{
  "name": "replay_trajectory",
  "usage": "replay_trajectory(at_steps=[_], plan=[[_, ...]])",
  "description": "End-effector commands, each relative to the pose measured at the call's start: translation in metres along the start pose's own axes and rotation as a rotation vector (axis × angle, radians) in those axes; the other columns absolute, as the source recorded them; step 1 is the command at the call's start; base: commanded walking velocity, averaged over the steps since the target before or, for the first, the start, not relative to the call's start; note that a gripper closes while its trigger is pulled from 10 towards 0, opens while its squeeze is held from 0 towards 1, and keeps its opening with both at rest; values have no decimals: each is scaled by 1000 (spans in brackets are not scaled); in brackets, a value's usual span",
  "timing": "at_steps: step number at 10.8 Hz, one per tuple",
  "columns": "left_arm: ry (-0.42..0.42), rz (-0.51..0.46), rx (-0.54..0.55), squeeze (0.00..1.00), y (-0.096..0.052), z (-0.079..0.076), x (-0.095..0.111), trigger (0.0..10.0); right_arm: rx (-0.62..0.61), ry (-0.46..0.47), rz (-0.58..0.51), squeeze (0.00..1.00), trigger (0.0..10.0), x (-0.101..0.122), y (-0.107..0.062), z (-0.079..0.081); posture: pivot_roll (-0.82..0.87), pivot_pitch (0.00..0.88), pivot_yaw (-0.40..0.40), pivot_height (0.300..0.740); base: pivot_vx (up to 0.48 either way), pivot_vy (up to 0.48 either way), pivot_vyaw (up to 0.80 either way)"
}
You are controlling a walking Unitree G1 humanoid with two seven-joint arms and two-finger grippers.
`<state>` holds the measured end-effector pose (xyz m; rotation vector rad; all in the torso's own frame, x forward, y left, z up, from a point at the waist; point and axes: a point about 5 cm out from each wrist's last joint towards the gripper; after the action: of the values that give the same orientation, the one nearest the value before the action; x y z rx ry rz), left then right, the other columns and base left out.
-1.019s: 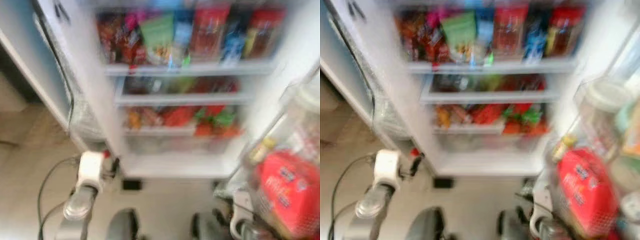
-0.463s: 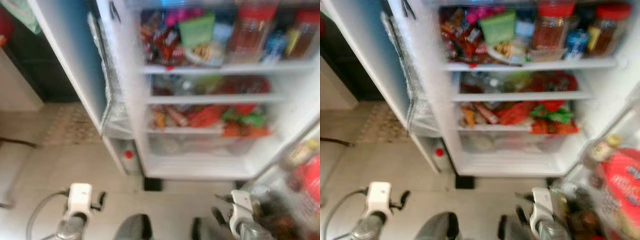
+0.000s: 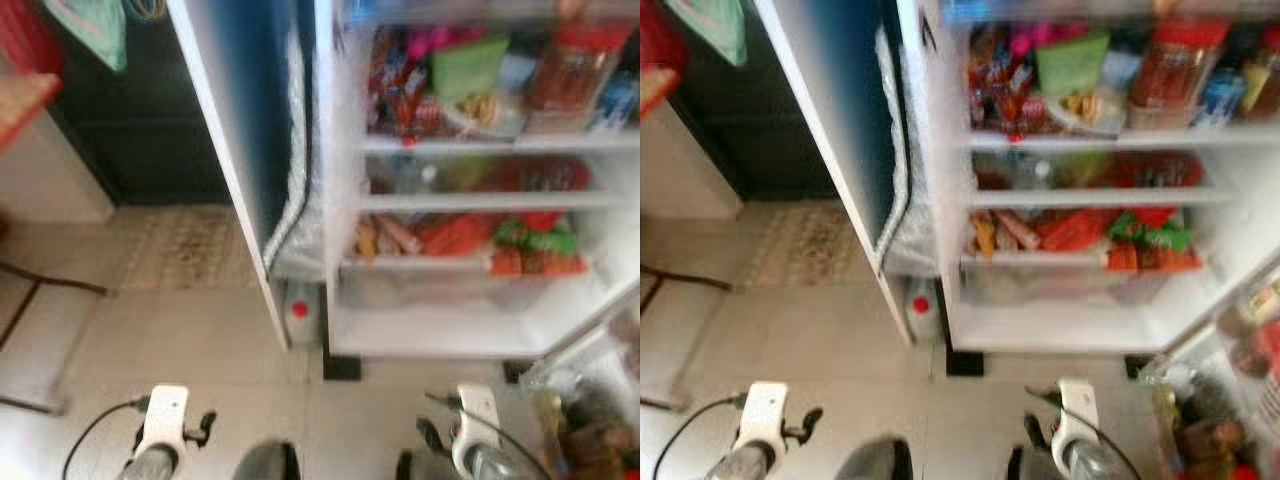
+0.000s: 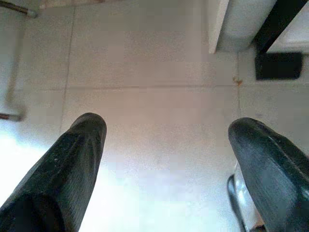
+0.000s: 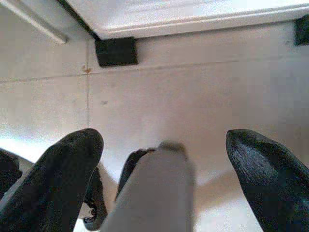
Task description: Restocking fridge
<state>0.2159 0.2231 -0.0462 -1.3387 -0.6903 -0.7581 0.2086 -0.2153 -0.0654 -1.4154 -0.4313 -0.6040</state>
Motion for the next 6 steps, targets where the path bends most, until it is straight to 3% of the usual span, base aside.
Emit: replay_trajectory(at_steps=[1, 3, 6], plan=[[15, 44, -3, 0, -3, 1, -10, 10000, -8, 5, 2, 0, 10000, -1, -1, -2, -68, 69, 58, 713, 0, 0, 0], [18, 150, 12, 0, -8, 1, -30, 10000, -13, 1, 3, 0, 10000, 0, -1, -4, -72, 51, 46, 740, 0, 0, 0], [3, 247, 20, 0, -13, -4, -48, 10000, -5, -9, 14, 0, 10000, -2, -2, -5, -64, 19, 24, 740, 0, 0, 0]])
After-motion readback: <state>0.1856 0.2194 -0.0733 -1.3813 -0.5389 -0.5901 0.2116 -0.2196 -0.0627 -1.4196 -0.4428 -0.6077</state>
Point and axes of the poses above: a point about 5 cm out from each wrist's last joint towards the gripper, its own y axis pointing out of the wrist towards the gripper, its own x axis along the axis of the wrist's last joint, z = x × y, and after that the axes turned 1 degree about -y, right-handed
